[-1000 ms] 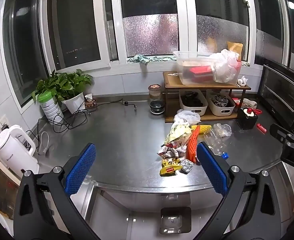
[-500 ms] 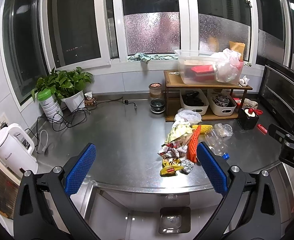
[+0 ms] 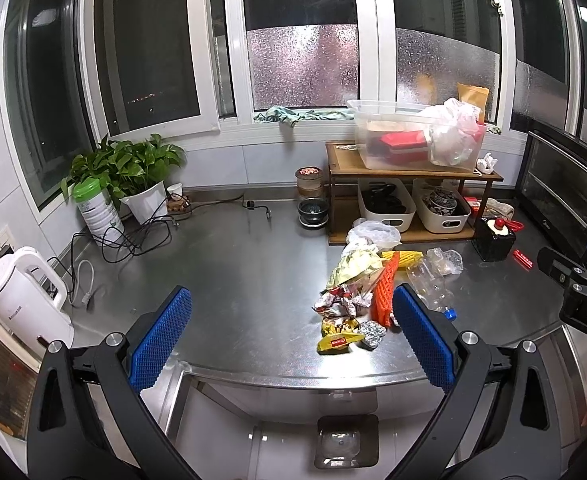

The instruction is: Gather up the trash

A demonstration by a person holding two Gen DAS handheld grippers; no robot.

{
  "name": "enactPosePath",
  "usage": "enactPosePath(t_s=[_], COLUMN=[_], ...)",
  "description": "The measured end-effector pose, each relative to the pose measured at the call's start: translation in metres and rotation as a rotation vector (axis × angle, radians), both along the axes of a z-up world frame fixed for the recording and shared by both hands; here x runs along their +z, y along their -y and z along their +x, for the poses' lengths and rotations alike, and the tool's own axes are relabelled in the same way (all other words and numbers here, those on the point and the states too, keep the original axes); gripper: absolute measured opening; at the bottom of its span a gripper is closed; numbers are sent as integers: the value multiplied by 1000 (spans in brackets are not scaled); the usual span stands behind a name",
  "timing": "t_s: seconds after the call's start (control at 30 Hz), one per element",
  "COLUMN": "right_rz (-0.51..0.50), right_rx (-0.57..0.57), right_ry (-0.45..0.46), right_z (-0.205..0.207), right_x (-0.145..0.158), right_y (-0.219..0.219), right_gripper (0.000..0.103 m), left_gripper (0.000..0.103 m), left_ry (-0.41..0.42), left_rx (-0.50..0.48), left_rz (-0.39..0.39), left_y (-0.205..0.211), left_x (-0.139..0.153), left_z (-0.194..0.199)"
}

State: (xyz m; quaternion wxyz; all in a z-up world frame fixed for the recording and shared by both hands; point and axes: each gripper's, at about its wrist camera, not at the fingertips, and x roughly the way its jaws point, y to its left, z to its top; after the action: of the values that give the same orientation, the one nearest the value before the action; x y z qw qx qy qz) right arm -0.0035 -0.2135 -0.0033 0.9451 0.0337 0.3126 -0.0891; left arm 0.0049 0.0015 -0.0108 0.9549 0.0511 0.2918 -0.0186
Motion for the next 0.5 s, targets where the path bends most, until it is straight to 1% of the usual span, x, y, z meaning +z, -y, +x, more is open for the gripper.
enactPosePath(t_s=[0.5], right_rz=[8], right_rx=[5], right_ry=[-4], right_z=[-7], right_x=[-1], right_y=[4], right_gripper=[100], left_gripper=[95], left_ry=[-5], left_rx=[-5], left_rz=[-3], left_y=[2], left_x=[4], left_z=[-2])
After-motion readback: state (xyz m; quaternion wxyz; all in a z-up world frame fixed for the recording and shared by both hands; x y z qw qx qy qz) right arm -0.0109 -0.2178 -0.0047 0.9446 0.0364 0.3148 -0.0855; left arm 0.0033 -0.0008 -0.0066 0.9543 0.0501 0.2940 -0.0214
